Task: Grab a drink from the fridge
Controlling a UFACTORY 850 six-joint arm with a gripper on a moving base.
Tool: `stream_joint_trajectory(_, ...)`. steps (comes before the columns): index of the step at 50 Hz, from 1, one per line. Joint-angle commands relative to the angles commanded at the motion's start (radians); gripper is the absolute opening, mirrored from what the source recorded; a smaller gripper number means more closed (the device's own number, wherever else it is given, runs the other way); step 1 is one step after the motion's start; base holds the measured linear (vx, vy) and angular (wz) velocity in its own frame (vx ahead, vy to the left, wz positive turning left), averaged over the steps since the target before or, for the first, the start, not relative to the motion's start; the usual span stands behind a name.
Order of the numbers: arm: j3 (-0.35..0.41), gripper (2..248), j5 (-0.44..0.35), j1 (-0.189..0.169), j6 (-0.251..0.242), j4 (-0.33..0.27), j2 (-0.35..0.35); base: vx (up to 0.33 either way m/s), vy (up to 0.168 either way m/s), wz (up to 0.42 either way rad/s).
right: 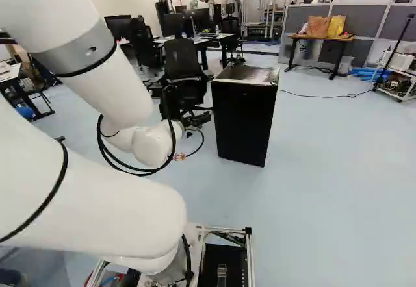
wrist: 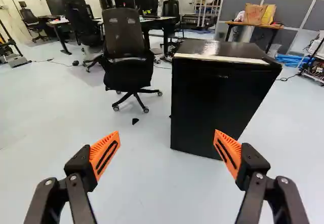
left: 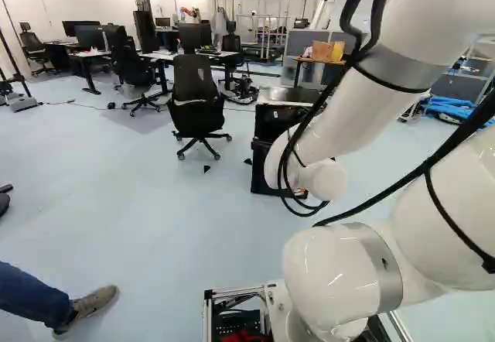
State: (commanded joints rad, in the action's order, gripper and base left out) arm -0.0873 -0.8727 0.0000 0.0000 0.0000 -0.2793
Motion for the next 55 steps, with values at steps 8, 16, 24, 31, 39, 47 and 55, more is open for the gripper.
stream_joint_trajectory(8, 0.000, 247, 0.000, 0.000, 0.000, 0.000, 0.000, 0.103, 0.044, -0.013)
stream_joint_trajectory(16, 0.000, 247, 0.000, 0.000, 0.000, 0.000, 0.000, 0.104, 0.043, -0.014)
stream_joint_trajectory(24, 0.000, 247, 0.000, 0.000, 0.000, 0.000, 0.000, 0.114, 0.034, -0.067)
stream_joint_trajectory(31, 0.000, 247, 0.000, 0.000, 0.000, 0.000, 0.000, 0.102, 0.012, -0.166)
stream_joint_trajectory(39, 0.000, 247, 0.000, 0.000, 0.000, 0.000, 0.000, 0.087, 0.008, -0.170)
stream_joint_trajectory(47, 0.000, 247, 0.000, 0.000, 0.000, 0.000, 0.000, 0.077, 0.007, -0.167)
stream_joint_trajectory(55, 0.000, 247, 0.000, 0.000, 0.000, 0.000, 0.000, 0.063, 0.013, -0.170)
